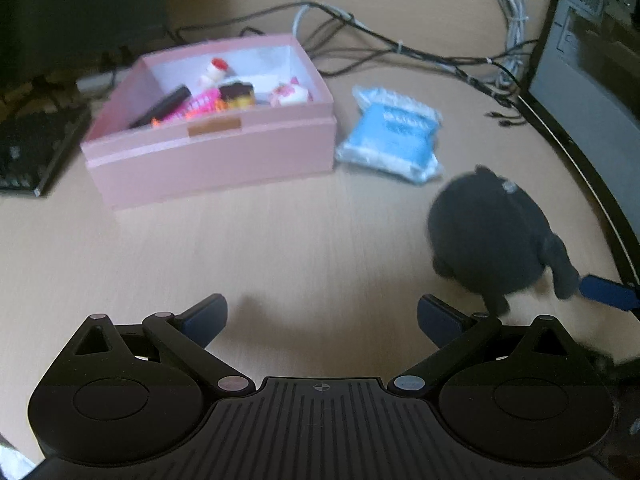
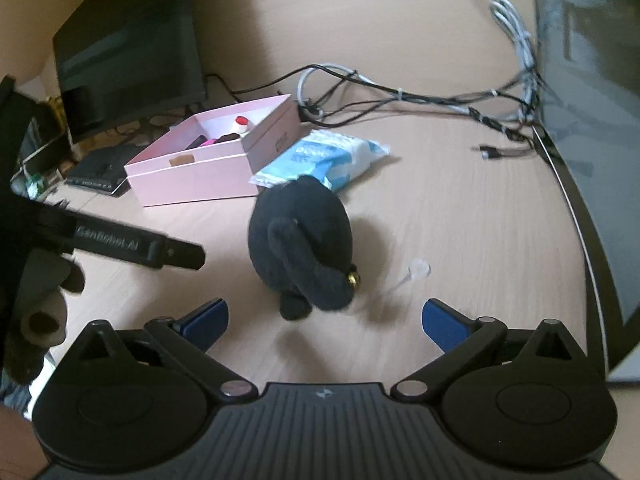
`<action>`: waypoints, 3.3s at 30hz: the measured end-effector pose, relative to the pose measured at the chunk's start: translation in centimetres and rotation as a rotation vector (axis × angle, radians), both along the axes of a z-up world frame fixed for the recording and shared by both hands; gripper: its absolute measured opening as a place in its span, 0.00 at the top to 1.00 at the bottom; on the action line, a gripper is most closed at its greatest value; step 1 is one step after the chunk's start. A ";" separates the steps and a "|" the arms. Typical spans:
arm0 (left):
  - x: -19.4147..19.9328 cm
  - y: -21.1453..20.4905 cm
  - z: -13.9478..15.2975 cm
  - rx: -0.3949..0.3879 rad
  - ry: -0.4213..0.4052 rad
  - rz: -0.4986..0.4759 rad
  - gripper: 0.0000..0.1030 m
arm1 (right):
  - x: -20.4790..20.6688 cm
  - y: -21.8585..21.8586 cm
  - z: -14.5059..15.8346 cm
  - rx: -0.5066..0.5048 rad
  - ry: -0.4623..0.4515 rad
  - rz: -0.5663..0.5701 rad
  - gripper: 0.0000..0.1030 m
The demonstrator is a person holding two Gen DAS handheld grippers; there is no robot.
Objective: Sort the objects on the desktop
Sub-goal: 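Grasp the black plush toy with the right gripper and lift it, then grasp the blue packet with the left gripper while the right gripper holds the plush toy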
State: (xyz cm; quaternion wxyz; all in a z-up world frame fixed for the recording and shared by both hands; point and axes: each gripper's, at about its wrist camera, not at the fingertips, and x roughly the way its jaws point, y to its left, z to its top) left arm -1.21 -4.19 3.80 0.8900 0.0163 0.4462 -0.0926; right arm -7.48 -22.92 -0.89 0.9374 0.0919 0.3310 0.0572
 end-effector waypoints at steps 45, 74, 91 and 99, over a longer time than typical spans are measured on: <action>-0.7 -0.2 -0.3 -0.015 -0.022 -0.028 0.00 | 3.2 0.8 -0.3 -0.201 -0.068 -0.059 0.34; 10.8 -14.4 -0.9 0.291 -0.222 -0.307 0.00 | 0.8 -2.3 -0.3 -0.180 -0.081 -0.293 0.34; 9.7 -14.4 -0.9 0.228 -0.169 -0.335 0.39 | 0.1 -3.1 -0.4 -0.103 -0.134 -0.293 0.31; 4.5 -12.1 -0.2 0.190 -0.128 -0.386 0.41 | -0.6 -3.4 -0.3 -0.068 -0.171 -0.305 0.26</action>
